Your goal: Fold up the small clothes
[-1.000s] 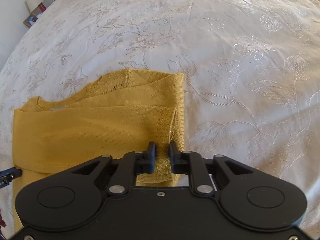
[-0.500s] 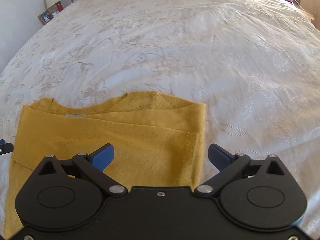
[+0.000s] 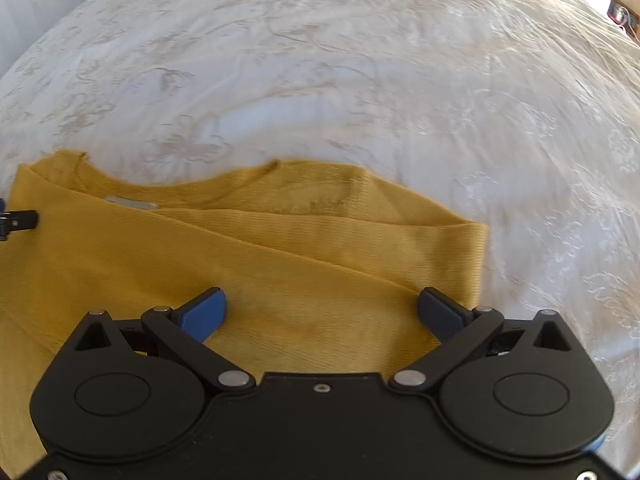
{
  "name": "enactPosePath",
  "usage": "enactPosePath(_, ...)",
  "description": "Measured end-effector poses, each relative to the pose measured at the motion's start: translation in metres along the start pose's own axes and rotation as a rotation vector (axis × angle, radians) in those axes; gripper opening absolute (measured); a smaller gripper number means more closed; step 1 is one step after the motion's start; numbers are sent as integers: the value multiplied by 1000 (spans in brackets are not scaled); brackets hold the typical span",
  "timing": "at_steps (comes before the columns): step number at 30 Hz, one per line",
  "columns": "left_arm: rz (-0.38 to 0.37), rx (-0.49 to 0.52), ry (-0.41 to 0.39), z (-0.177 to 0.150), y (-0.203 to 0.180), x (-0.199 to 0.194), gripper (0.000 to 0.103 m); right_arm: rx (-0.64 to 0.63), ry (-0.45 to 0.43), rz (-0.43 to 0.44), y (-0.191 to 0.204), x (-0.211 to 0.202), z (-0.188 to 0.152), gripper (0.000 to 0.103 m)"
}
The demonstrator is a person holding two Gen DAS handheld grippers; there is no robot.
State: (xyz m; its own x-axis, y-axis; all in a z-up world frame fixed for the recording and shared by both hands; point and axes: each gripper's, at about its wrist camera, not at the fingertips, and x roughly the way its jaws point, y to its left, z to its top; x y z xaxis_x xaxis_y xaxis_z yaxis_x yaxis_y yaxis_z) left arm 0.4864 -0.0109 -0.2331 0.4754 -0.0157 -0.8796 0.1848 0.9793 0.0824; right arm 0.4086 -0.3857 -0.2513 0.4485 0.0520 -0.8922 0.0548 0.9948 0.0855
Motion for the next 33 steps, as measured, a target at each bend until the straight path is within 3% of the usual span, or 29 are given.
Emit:
enactPosePath(4,29,-50,3,5,18,-2,103,76,18,-38,-30,-3,-2,102)
enactPosePath(8,3,-97,-7,1,21,-21,103,148,-20,-18,-44,-27,-11,102)
enactPosePath(13,-75,-31,-31,-19,-7,-50,103,118,-14,33,-27,-42,-24,102)
enactPosePath(17,-68,47,37,-49,-23,-50,103,104,83,7,-26,-28,-44,102)
enactPosePath(20,-28,-26,124,-73,-6,-40,103,172,117,-49,-43,-28,-60,102)
enactPosePath(22,-23,-105,126,-81,10,-47,103,202,100,-62,-51,-41,-65,102)
enactPosePath(28,-57,-139,80,-108,23,-95,103,182,26,7,-50,-96,-97,102)
enactPosePath(33,-110,-167,81,-145,15,-129,103,148,57,98,-33,-121,-137,102)
